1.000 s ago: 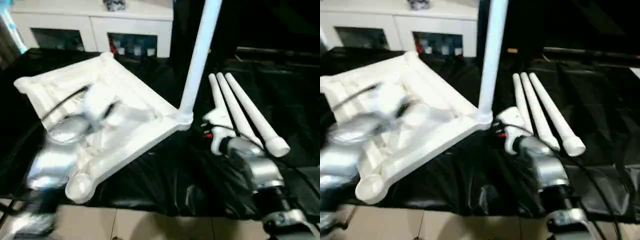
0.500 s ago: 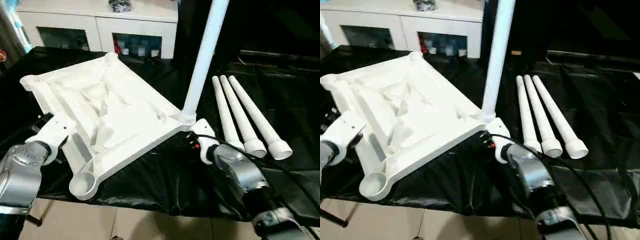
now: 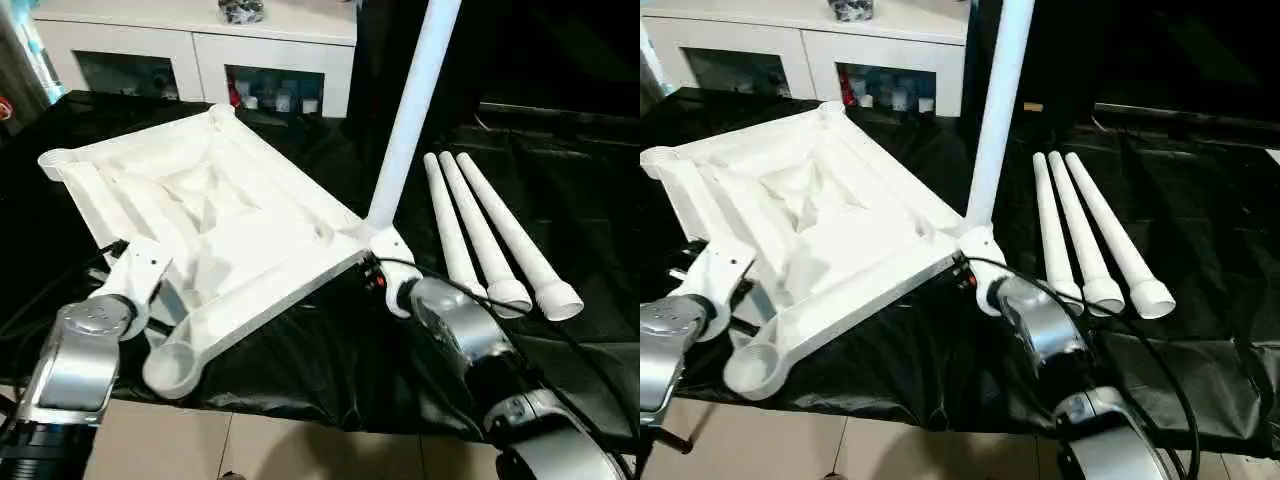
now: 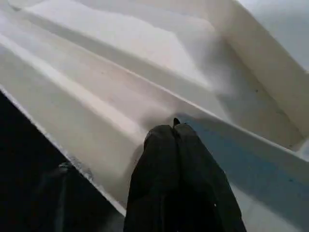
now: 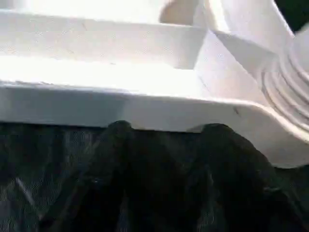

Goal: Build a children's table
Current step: Rotate table base

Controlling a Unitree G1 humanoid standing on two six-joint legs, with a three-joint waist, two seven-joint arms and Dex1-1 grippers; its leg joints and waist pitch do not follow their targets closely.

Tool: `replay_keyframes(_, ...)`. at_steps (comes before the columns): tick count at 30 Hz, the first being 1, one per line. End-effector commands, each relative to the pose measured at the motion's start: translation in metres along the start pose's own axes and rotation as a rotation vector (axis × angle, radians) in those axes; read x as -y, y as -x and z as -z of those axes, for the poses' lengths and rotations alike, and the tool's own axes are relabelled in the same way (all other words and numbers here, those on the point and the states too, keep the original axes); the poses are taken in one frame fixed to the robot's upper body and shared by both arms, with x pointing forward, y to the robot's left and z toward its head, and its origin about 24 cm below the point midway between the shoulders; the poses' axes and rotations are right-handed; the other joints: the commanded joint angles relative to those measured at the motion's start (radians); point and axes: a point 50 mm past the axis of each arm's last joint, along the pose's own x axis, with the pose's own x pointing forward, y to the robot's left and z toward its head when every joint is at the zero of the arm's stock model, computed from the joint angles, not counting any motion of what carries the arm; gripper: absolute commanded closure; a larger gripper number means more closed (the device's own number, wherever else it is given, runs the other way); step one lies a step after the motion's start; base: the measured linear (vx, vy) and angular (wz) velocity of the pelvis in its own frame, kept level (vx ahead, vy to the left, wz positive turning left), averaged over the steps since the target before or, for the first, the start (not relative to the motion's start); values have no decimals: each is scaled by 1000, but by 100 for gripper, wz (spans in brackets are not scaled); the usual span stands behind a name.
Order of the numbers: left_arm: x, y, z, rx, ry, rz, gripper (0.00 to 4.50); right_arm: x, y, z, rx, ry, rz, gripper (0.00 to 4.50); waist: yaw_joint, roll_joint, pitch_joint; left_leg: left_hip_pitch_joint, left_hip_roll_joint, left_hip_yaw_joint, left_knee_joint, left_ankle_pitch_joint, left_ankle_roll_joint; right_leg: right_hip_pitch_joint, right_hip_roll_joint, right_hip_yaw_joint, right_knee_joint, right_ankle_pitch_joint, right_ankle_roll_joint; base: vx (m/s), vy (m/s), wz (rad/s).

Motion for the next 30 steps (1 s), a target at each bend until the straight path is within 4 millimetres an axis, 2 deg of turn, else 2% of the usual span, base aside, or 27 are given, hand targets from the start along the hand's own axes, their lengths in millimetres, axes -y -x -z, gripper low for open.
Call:
replay_keyframes(1,22,-2,-4,10,-5,134,450,3,-2,-2,-1,1,10,221,-1,13,-65,15,27,-8,-75,-210,-1,43,-75,52,-71,-231,-189,0,0,0)
replay_keyframes(2,27,-2,-6,20,-12,162,450,3,-2,-2,0,-1,10,230,-2,7,-64,14,26,-7,-75,-210,1,41,-74,52,-73,-230,-190,0,0,0)
replay_keyframes(3,27,-2,-6,20,-12,162,450,3,-2,-2,0,-1,10,236,-2,7,-64,14,26,-7,-75,-210,1,41,-74,52,-73,-230,-190,0,0,0)
replay_keyframes(4,36,-2,-12,50,-14,225,450,2,-4,-4,2,-3,7,252,-3,4,-64,13,28,-7,-76,-208,0,43,-74,52,-70,-223,-190,0,0,0)
replay_keyframes(8,57,0,-27,121,-34,349,450,1,-7,-6,5,7,-1,272,-1,6,-65,12,26,-6,-74,-194,2,44,-75,52,-70,-225,-186,0,0,0)
replay_keyframes(10,69,1,-35,169,-49,418,450,1,-8,-8,8,9,-4,303,2,6,-64,18,28,-4,-74,-205,2,39,-74,53,-73,-231,-186,0,0,0)
replay_keyframes(11,74,1,-39,182,-58,442,450,1,-8,-8,10,9,-5,303,3,5,-63,18,27,-4,-74,-207,3,39,-74,53,-74,-237,-185,0,0,0)
replay_keyframes(12,83,2,-44,203,-76,492,450,0,-9,-9,12,11,-9,314,7,6,-64,17,29,-5,-75,-208,-1,41,-75,53,-73,-240,-181,0,0,0)
replay_keyframes(15,91,2,-48,211,-80,534,450,0,-9,-9,13,12,-12,337,8,4,-65,13,28,-6,-76,-209,-10,44,-77,53,-72,-242,-173,0,0,0)
replay_keyframes(16,100,1,-52,216,-87,557,450,0,-9,-10,14,13,-14,337,6,5,-66,11,28,-6,-76,-201,-11,47,-77,53,-70,-229,-173,0,0,0)
replay_keyframes(17,100,1,-52,216,-87,557,450,0,-9,-10,14,13,-14,362,3,6,-65,11,27,-5,-75,-201,-10,46,-76,54,-71,-225,-174,0,0,0)
replay_keyframes(18,102,1,-52,216,-88,561,450,0,-9,-10,14,13,-14,362,-2,1,-67,6,25,-5,-74,-188,-8,51,-75,53,-68,-207,-174,0,0,0)
replay_keyframes(19,109,-1,-54,219,-98,584,450,1,-9,-10,15,14,-14,372,-6,9,-67,5,24,-6,-73,-180,-4,52,-76,53,-68,-196,-177,0,0,0)
replay_keyframes(21,116,-4,-57,220,-112,602,450,3,-8,-9,17,14,-8,395,-12,6,-69,4,23,-5,-71,-165,3,54,-73,52,-69,-172,-183,0,0,0)
replay_keyframes(23,120,-6,-59,226,-124,611,450,6,-7,-9,17,13,1,404,-14,13,-72,7,23,-5,-68,-153,7,55,-71,51,-66,-136,-198,0,0,0)
replay_keyframes(24,120,-7,-60,227,-127,609,450,7,-6,-9,17,12,5,409,-14,12,-73,6,24,-5,-68,-151,8,56,-71,51,-63,-124,-203,0,0,0)
replay_keyframes(25,120,-9,-62,231,-129,602,450,8,-6,-9,17,12,10,427,-15,18,-72,7,24,-6,-68,-156,9,56,-72,50,-63,-121,-210,0,0,0)
replay_keyframes(29,124,-14,-75,284,-107,603,450,12,-3,-8,17,9,26,447,-15,14,-70,9,25,-6,-69,-189,5,56,-73,50,-70,-165,-209,0,0,0)
replay_keyframes(30,126,-15,-78,289,-106,603,450,13,-3,-8,17,9,31,447,-15,20,-69,11,25,-6,-69,-198,2,54,-71,50,-73,-170,-207,0,0,0)
